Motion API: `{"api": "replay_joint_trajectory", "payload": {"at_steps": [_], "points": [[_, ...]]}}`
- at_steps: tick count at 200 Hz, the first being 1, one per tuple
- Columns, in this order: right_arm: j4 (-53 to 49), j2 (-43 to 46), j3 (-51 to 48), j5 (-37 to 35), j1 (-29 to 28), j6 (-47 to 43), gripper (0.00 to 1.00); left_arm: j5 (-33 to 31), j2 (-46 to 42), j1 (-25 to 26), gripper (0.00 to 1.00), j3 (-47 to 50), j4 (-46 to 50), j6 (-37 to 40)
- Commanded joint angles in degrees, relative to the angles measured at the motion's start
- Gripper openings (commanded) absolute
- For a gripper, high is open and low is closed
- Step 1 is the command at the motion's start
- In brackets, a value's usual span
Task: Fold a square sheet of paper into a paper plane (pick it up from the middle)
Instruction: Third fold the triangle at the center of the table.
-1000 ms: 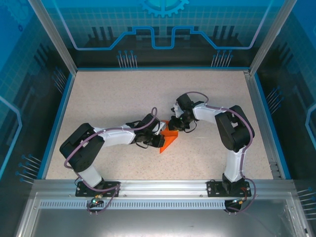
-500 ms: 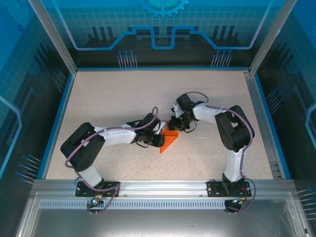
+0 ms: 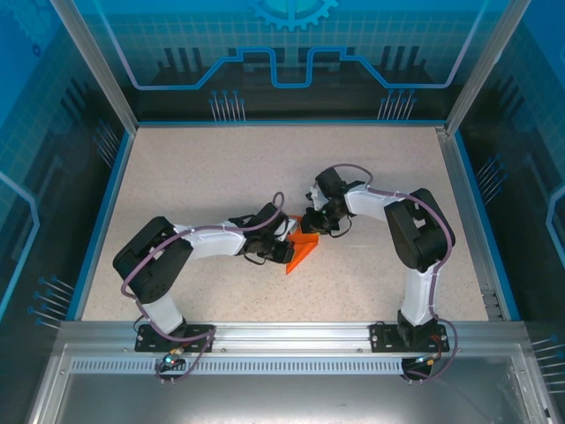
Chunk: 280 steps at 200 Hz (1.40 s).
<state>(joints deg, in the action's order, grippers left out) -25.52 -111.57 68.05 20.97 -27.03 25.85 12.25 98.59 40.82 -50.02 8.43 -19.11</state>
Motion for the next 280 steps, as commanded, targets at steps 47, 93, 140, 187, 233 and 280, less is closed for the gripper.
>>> {"api": "replay_joint_trajectory", "payload": {"at_steps": [47, 93, 140, 187, 233, 280], "points": [[-2.3, -0.9, 0.5, -1.2, -0.8, -0.2, 0.22, -0.8, 1.3, -0.5, 0.0, -0.2, -0.1, 0.8], [-2.2, -0.7, 0.7, -1.0, -0.8, 0.1, 0.22, -1.4, 2.1, -0.5, 0.0, 1.0, -0.2, 0.3], [-2.0, 1.6, 1.2, -0.2, -0.9, 0.7, 0.24, -1.9, 2.0, -0.5, 0.0, 1.5, -0.8, 0.1], [-0.6, 11.5, -2.2, -2.1, 0.3, 2.8, 0.25, -1.8, 1.7, -0.6, 0.0, 2.1, -0.9, -0.2], [5.9, 15.8, -10.5, 6.7, 0.7, 6.0, 0.13, -2.0, 0.9, -0.5, 0.0, 2.4, -1.1, -0.6], [12.6, 14.6, -15.9, 12.1, -0.4, 8.8, 0.1, -2.1, 0.7, -0.5, 0.0, 2.0, -0.9, -0.7]]}}
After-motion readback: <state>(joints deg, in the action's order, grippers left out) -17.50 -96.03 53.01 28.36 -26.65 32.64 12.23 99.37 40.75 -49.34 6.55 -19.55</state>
